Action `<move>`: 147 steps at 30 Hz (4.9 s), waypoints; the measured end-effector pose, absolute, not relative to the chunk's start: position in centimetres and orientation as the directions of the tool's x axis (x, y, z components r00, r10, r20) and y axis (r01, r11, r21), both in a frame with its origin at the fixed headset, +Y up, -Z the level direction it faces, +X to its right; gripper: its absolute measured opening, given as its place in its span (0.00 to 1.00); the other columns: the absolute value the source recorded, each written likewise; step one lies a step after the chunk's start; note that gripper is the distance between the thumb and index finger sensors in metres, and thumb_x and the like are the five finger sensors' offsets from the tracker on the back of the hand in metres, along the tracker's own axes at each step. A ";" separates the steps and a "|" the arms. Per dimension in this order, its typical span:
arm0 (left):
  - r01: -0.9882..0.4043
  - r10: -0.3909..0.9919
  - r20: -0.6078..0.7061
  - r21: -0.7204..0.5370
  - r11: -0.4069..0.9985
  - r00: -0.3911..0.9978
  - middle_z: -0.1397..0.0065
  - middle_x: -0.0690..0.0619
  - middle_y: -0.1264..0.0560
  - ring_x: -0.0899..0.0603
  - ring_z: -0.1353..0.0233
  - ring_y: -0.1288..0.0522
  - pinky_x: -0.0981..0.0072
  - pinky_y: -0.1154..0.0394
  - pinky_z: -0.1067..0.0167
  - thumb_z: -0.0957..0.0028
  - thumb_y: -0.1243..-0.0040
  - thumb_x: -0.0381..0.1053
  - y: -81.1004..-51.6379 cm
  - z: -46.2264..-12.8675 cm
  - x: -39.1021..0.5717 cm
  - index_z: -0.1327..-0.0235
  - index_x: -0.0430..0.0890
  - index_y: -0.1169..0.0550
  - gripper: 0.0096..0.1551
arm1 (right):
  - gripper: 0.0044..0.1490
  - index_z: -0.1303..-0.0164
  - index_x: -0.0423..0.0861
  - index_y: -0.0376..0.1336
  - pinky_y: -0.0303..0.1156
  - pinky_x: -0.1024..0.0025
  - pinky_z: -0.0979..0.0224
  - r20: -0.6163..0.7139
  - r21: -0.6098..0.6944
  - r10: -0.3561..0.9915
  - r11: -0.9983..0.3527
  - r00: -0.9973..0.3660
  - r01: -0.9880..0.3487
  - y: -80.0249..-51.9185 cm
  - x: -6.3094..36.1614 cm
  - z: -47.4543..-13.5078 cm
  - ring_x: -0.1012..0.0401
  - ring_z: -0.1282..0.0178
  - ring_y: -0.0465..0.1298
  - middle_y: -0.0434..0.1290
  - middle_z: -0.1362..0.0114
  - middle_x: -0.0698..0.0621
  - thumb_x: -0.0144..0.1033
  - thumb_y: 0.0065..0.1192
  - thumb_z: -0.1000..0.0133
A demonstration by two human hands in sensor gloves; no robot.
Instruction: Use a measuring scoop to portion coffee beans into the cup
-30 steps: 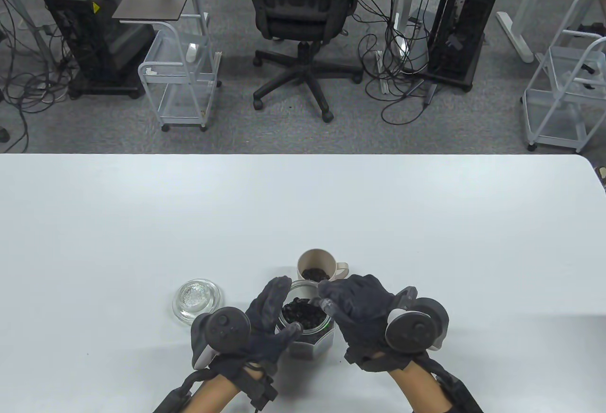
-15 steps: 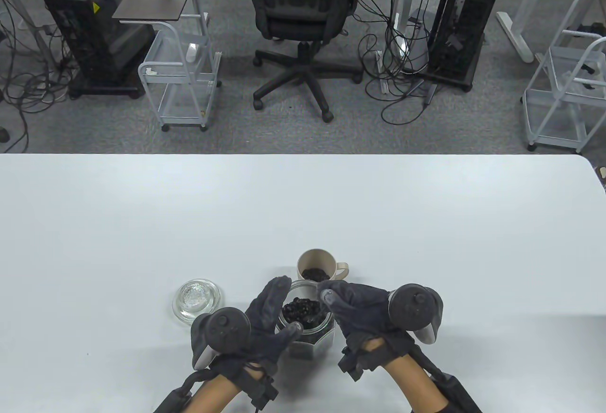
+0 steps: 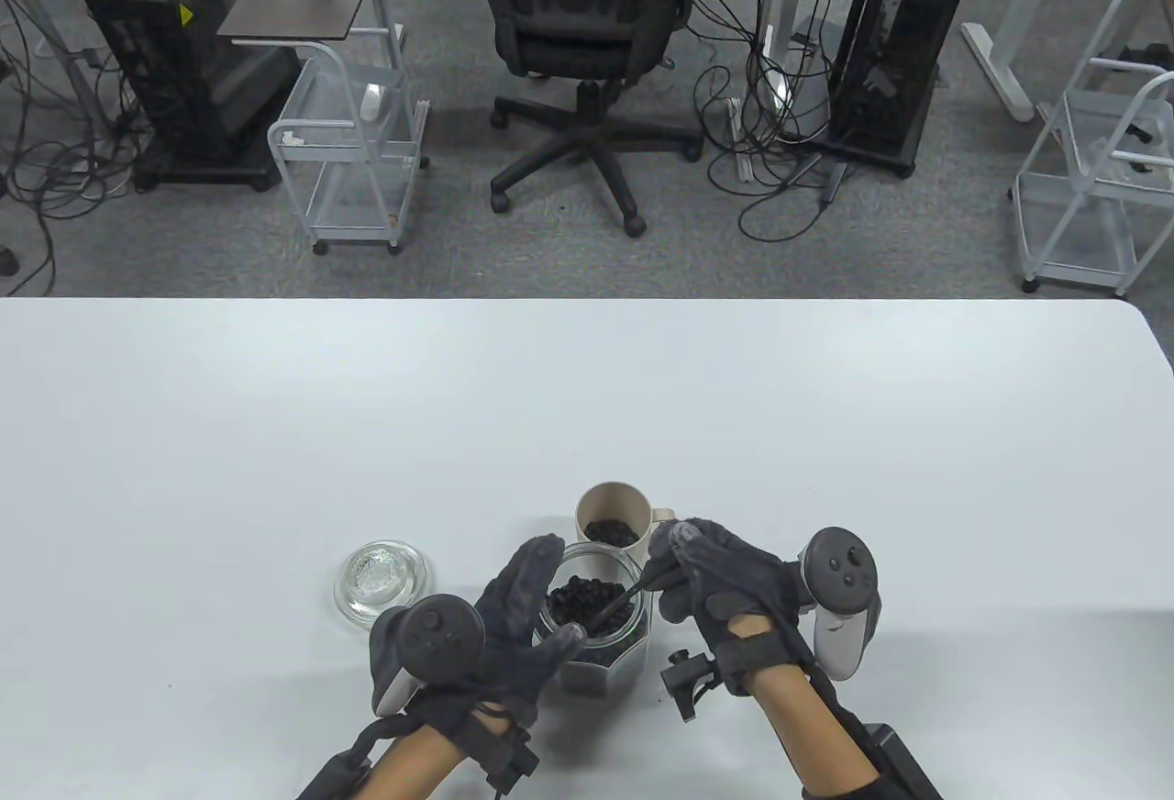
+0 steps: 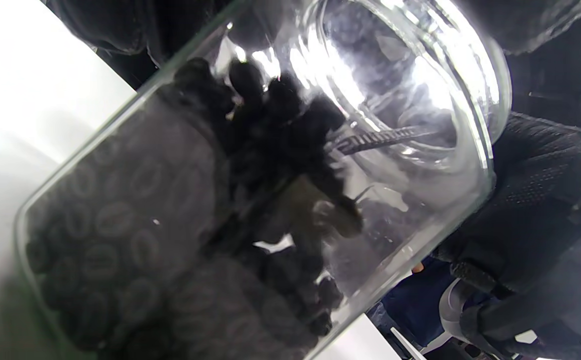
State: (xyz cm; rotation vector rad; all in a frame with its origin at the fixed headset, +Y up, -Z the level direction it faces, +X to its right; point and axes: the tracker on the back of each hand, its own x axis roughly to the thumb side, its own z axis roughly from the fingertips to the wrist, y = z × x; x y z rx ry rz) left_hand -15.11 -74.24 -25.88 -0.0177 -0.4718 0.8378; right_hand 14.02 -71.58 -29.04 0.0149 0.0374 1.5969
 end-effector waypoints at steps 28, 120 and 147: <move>-0.713 0.724 0.392 -0.205 0.670 0.568 0.15 0.39 0.49 0.23 0.20 0.39 0.28 0.40 0.31 0.54 0.54 0.77 -74.3 -25.9 -15.1 0.19 0.49 0.53 0.57 | 0.24 0.44 0.40 0.70 0.76 0.50 0.54 -0.244 -0.135 0.888 0.368 0.391 -0.920 -75.7 18.8 -30.6 0.48 0.67 0.83 0.79 0.50 0.36 0.43 0.57 0.40; -0.714 0.735 0.377 -0.223 0.663 0.564 0.15 0.38 0.48 0.23 0.20 0.39 0.28 0.40 0.31 0.54 0.55 0.77 -74.4 -26.0 -15.3 0.19 0.50 0.53 0.57 | 0.25 0.41 0.41 0.71 0.75 0.44 0.48 0.341 -0.252 0.929 0.240 0.146 -0.937 -69.0 19.5 -28.8 0.42 0.57 0.84 0.79 0.46 0.36 0.44 0.60 0.42; -0.718 0.737 0.376 -0.223 0.660 0.561 0.15 0.38 0.48 0.23 0.20 0.39 0.28 0.40 0.31 0.54 0.55 0.77 -74.5 -26.0 -15.3 0.19 0.50 0.53 0.56 | 0.23 0.48 0.42 0.73 0.76 0.47 0.52 0.449 -0.117 0.891 -0.022 -0.073 -0.993 -67.8 15.8 -28.0 0.46 0.65 0.84 0.81 0.53 0.38 0.45 0.60 0.42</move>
